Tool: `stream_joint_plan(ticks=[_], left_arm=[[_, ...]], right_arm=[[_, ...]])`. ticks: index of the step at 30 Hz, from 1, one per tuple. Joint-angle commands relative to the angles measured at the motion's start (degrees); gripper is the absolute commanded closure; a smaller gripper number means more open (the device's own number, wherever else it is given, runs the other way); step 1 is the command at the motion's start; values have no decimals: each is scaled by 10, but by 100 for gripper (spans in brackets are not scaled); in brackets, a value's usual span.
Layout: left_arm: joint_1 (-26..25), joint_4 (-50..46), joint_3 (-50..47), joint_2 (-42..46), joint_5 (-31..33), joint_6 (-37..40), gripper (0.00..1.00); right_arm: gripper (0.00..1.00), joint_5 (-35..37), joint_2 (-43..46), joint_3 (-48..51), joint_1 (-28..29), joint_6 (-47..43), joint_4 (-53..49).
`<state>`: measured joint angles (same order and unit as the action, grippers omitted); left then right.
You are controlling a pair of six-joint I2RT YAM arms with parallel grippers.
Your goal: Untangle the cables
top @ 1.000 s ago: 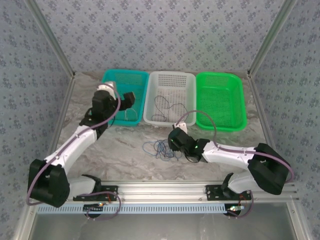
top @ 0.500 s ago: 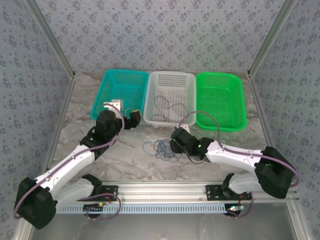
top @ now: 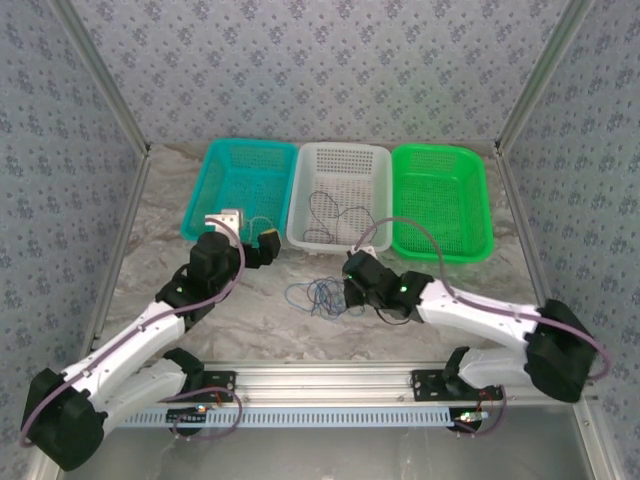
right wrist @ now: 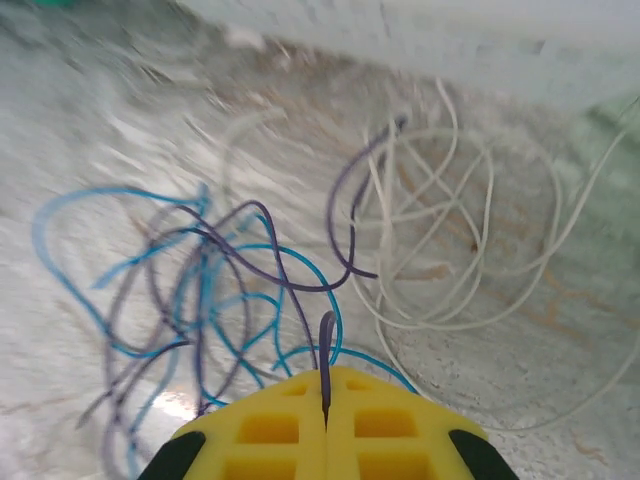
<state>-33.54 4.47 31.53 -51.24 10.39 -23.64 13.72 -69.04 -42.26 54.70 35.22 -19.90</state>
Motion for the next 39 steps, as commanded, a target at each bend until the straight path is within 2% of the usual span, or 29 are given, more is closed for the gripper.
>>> stream_joint_plan(ticks=[1,6,12,18,21,24,30,35,37,39], left_arm=[[-4,7,-6,10,3,-2,1],[-15,28,-7,11,-24,4,1],[-57,63,1,7,-60,44,1],[-104,154,7,-19,-188,103,2],[-132,162,29,-49,-233,127,3],[-158,181,49,-83,-269,139,3],[-209,200,98,-150,-299,175,5],[-221,198,121,-197,-308,187,19],[-222,202,122,-206,-314,187,27],[-223,203,123,-212,-314,186,40]], right_arm=[[100,21,83,-6,3,-45,-22],[100,-23,166,-36,2,-101,-49],[100,-66,226,-102,3,-162,-69],[100,-105,215,-168,4,-211,-102],[100,-120,211,-177,4,-219,-97],[100,-126,211,-182,4,-224,-85],[100,-149,202,-193,3,-227,-81],[100,-150,207,-193,3,-224,-80],[100,-145,214,-192,3,-222,-81],[100,-147,222,-189,2,-220,-80]])
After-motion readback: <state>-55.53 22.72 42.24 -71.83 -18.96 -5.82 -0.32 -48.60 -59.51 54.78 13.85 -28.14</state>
